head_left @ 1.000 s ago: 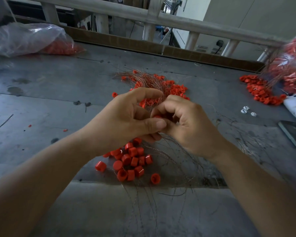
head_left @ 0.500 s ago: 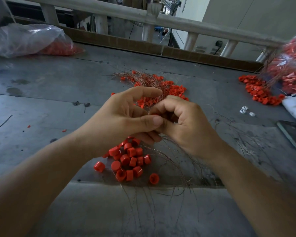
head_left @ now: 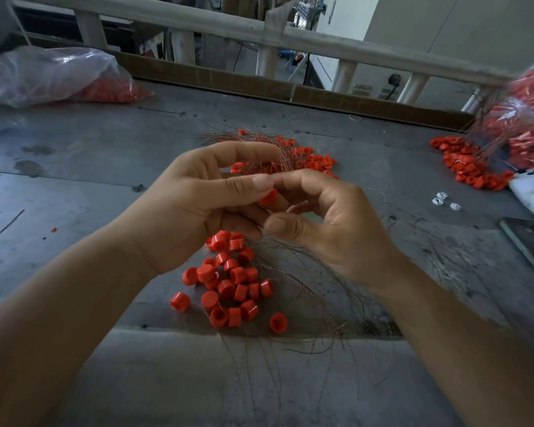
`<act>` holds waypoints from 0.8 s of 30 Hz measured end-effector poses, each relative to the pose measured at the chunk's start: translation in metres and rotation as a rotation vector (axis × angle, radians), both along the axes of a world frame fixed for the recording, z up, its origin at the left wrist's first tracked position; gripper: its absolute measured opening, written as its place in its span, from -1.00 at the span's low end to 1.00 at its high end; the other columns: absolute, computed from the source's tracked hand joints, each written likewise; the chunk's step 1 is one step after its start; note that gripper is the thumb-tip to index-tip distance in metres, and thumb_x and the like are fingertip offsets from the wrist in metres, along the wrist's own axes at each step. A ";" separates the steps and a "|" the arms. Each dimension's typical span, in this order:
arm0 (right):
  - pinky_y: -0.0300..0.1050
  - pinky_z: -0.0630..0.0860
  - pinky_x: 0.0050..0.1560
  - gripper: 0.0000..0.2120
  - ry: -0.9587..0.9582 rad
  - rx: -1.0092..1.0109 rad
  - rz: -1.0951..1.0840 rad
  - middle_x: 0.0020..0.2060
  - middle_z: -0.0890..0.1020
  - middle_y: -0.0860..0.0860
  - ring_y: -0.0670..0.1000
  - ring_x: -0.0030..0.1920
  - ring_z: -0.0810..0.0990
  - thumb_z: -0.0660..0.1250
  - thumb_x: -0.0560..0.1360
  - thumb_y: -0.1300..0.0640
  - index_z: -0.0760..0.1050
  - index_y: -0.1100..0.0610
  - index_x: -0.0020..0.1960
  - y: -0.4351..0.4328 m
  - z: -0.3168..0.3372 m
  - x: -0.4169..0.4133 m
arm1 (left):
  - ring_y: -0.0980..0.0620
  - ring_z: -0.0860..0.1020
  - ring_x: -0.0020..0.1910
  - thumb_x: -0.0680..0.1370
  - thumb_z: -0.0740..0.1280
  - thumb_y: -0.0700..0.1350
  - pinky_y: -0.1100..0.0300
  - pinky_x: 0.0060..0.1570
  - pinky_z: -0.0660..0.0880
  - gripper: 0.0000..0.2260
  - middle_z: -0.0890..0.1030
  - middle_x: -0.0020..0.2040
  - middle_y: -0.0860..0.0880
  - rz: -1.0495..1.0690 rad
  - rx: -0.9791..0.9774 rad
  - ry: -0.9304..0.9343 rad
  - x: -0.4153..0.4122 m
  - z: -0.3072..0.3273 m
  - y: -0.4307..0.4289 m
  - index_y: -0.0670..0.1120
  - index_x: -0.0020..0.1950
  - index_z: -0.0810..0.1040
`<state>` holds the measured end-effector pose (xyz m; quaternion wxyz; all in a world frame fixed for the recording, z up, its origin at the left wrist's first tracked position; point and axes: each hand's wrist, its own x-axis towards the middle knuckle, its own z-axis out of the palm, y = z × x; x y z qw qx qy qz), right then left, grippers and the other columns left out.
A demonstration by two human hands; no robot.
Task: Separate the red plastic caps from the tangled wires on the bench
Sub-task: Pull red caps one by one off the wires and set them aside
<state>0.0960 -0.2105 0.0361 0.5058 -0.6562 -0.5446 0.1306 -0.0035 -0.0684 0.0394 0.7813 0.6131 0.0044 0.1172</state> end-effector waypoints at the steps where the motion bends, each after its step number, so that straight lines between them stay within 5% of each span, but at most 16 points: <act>1: -0.37 0.47 -0.09 -0.71 -0.004 0.004 -0.004 -0.17 0.62 -0.24 -0.22 -0.11 0.59 0.41 0.31 0.05 0.48 -0.14 0.01 0.000 0.001 0.000 | 0.01 0.63 -0.37 0.26 0.49 -0.19 0.22 -0.39 0.58 -0.64 0.67 -0.27 -0.14 -0.003 -0.015 -0.009 0.000 0.000 0.000 -0.06 0.04 0.59; 6: -0.39 0.47 -0.12 -0.79 0.014 0.027 -0.035 -0.23 0.63 -0.26 -0.23 -0.15 0.59 0.39 0.34 0.01 0.50 -0.11 -0.03 -0.003 0.003 0.003 | 0.03 0.63 -0.35 0.23 0.39 -0.17 0.28 -0.40 0.54 -0.59 0.67 -0.24 -0.14 0.021 -0.115 -0.101 -0.001 0.003 0.003 -0.13 0.08 0.56; 10: -0.37 0.46 -0.30 -0.90 0.023 0.082 -0.077 -0.41 0.58 -0.17 -0.19 -0.35 0.55 0.26 0.42 0.01 0.54 -0.01 -0.15 -0.004 0.004 0.004 | 0.04 0.63 -0.33 0.29 0.34 -0.39 0.30 -0.37 0.54 -0.63 0.67 -0.25 -0.11 0.058 -0.111 -0.142 -0.002 0.006 0.007 -0.15 0.05 0.55; 16: -0.41 0.18 -0.55 -0.84 0.036 0.157 -0.166 -0.62 0.38 -0.10 -0.16 -0.61 0.25 0.20 0.50 0.08 0.53 0.03 -0.19 -0.007 0.009 0.008 | 0.10 0.62 -0.35 0.21 0.43 -0.19 0.35 -0.36 0.53 -0.82 0.67 -0.29 -0.05 0.205 -0.013 -0.148 -0.003 0.008 0.005 -0.10 -0.20 0.66; 19: -0.19 0.35 -0.56 -0.84 -0.079 0.119 -0.235 -0.47 0.53 0.27 -0.03 -0.55 0.42 0.22 0.48 0.08 0.54 -0.02 -0.21 -0.008 0.012 0.012 | 0.09 0.62 -0.35 0.22 0.37 -0.24 0.36 -0.36 0.52 -0.90 0.65 -0.33 -0.04 0.283 0.061 -0.110 -0.003 0.007 0.006 -0.11 -0.32 0.64; 21: 0.08 0.47 -0.36 -0.85 -0.142 0.069 -0.248 -0.34 0.57 0.34 0.26 -0.33 0.55 0.23 0.47 0.06 0.53 -0.06 -0.23 -0.009 0.013 0.015 | 0.07 0.63 -0.37 0.21 0.36 -0.25 0.35 -0.38 0.52 -0.91 0.64 -0.36 -0.05 0.317 0.083 -0.091 -0.003 0.008 0.009 -0.11 -0.35 0.64; 24: 0.13 0.45 -0.30 -0.84 -0.182 0.002 -0.230 -0.33 0.57 0.36 0.37 -0.26 0.53 0.23 0.48 0.03 0.54 -0.08 -0.23 -0.011 0.014 0.019 | 0.05 0.63 -0.39 0.19 0.39 -0.21 0.32 -0.42 0.53 -0.88 0.65 -0.35 -0.06 0.364 0.129 -0.078 -0.004 0.009 0.014 -0.09 -0.30 0.63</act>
